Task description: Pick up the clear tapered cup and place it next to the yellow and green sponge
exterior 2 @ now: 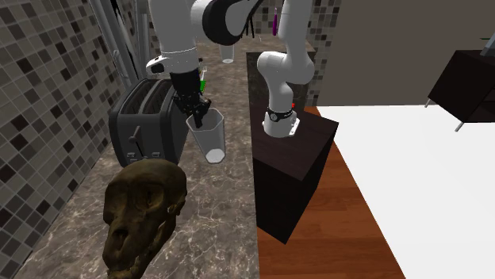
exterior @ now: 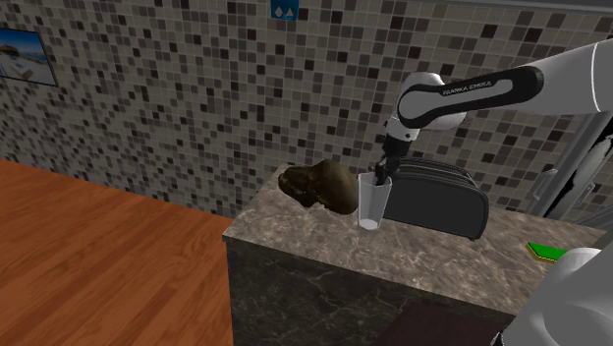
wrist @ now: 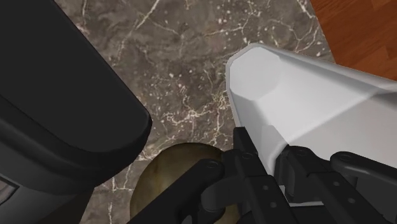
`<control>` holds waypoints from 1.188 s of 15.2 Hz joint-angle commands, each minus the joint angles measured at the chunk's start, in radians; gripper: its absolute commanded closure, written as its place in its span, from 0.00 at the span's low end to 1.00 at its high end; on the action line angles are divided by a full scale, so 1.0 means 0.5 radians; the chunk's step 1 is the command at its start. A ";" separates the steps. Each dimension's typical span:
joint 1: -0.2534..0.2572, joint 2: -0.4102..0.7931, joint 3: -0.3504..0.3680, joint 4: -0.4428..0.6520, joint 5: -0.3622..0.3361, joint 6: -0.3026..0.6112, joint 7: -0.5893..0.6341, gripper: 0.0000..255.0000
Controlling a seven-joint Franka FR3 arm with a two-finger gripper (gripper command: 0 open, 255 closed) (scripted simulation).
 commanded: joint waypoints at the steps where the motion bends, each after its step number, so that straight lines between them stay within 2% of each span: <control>1: 0.000 -0.018 0.002 0.042 -0.005 -0.060 0.010 1.00; 18: 0.000 -0.073 0.012 0.448 -0.025 -0.516 0.063 1.00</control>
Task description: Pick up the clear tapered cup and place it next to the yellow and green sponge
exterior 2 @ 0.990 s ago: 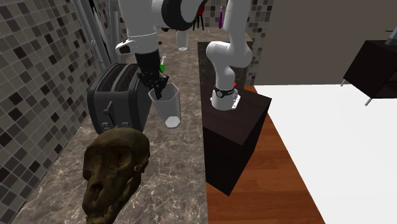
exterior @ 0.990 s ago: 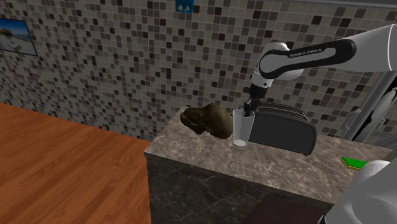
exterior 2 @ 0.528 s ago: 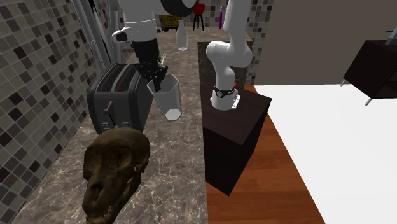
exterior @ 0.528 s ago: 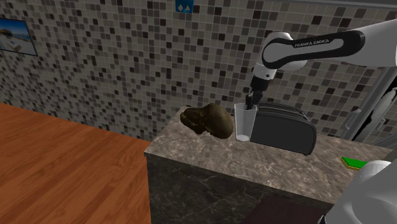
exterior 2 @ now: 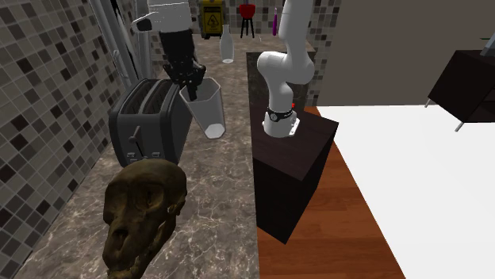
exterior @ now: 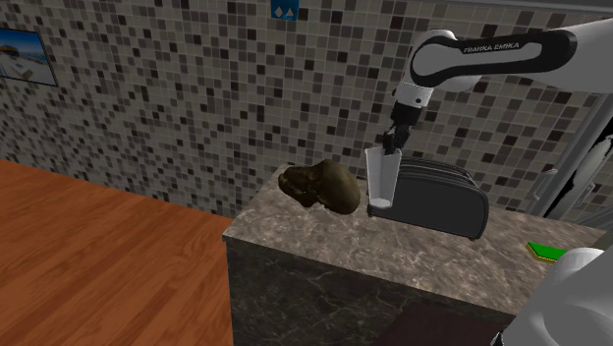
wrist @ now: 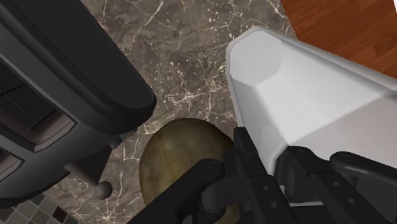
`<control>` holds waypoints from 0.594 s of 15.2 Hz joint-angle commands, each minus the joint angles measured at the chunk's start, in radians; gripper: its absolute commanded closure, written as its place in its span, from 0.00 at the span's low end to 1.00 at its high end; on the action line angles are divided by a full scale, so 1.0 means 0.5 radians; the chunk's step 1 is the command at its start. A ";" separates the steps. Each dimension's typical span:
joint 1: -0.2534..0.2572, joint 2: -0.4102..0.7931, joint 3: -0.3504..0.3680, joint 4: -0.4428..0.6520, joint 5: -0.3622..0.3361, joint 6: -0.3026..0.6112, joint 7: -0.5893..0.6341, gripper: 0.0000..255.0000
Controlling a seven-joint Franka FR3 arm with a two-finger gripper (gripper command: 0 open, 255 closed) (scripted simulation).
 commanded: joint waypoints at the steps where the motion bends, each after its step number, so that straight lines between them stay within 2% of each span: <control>1: 0.003 -0.010 0.007 0.049 -0.001 -0.058 0.015 1.00; 9: 0.006 0.012 0.007 0.287 0.000 -0.272 0.033 1.00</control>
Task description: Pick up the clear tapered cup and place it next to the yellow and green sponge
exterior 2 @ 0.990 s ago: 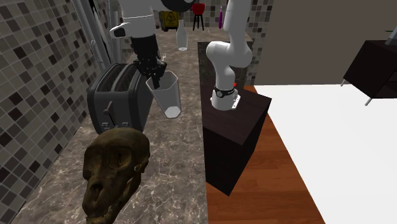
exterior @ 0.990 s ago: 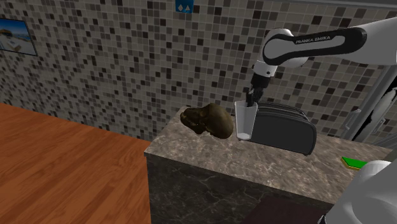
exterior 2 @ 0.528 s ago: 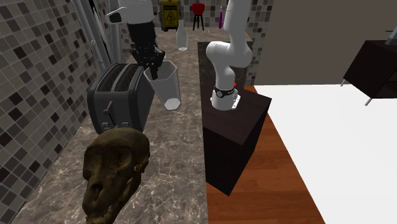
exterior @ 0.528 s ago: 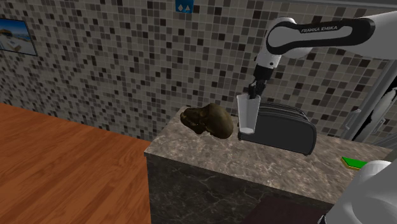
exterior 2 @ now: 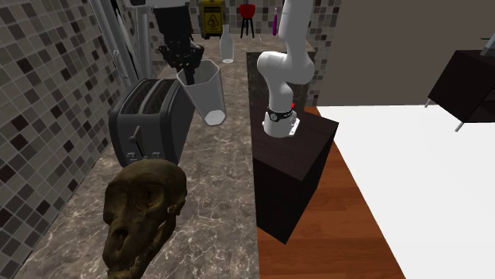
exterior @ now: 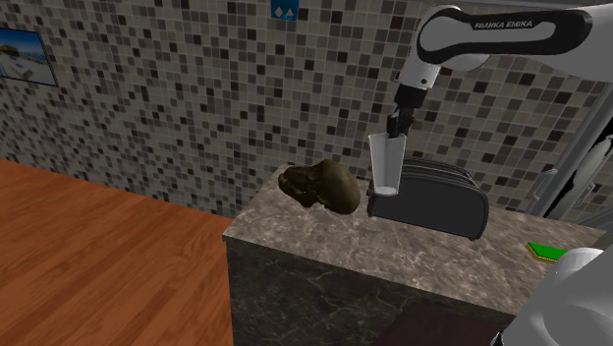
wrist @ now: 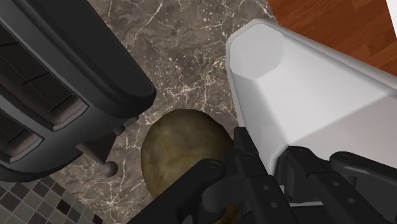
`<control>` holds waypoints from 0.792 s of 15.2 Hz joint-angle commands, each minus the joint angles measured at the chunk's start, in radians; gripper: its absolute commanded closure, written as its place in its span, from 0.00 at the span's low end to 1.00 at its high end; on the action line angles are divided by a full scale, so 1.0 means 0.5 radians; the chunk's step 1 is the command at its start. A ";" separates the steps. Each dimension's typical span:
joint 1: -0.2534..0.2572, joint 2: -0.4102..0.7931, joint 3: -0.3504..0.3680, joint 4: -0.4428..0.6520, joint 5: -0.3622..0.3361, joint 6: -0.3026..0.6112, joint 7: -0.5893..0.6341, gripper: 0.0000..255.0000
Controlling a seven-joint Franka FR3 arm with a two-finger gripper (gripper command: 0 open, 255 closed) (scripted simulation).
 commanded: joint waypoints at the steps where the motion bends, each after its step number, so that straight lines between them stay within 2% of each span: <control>1: 0.000 -0.001 0.000 0.058 0.000 -0.059 0.005 1.00; 3: 0.001 0.007 0.000 0.111 0.001 -0.104 0.008 1.00; 12: -0.159 -0.241 -0.246 -0.083 -0.122 -0.180 -0.361 1.00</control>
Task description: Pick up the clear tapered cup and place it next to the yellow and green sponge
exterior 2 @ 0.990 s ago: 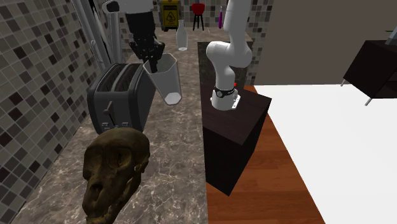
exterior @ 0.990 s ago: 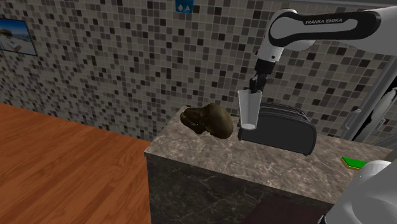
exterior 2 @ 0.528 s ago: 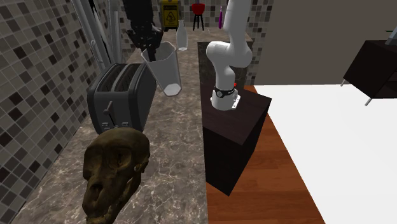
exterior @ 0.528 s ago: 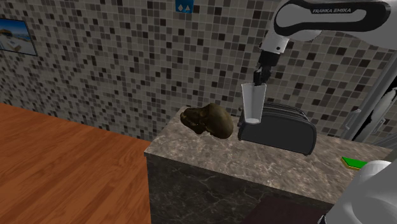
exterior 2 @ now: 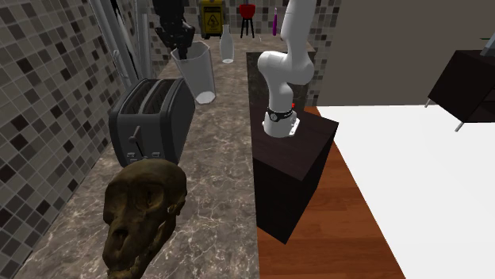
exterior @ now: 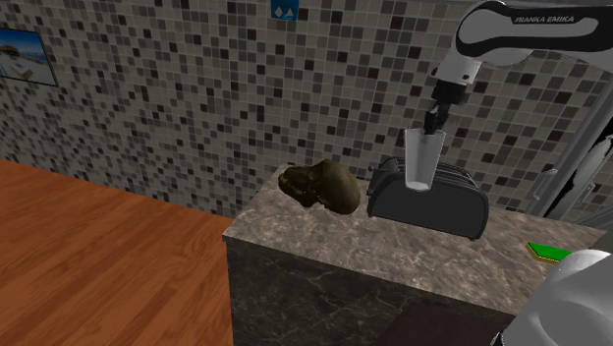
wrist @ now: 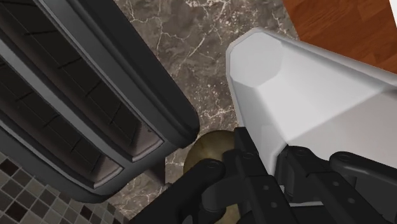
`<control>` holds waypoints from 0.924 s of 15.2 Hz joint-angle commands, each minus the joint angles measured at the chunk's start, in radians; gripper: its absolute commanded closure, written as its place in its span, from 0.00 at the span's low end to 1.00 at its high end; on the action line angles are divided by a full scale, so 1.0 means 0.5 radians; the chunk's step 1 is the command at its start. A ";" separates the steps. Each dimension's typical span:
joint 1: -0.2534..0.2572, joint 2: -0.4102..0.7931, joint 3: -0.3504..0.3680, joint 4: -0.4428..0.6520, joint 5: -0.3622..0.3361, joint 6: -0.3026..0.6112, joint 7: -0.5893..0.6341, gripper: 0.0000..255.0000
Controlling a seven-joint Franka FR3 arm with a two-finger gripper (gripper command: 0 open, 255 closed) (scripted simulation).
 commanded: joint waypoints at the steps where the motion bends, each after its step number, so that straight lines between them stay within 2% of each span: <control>1: -0.036 -0.049 -0.058 -0.029 -0.033 -0.023 -0.088 1.00; 7: -0.138 -0.116 -0.251 -0.043 -0.130 -0.082 -0.359 1.00; 14: -0.236 -0.095 -0.509 0.042 -0.227 -0.142 -0.703 1.00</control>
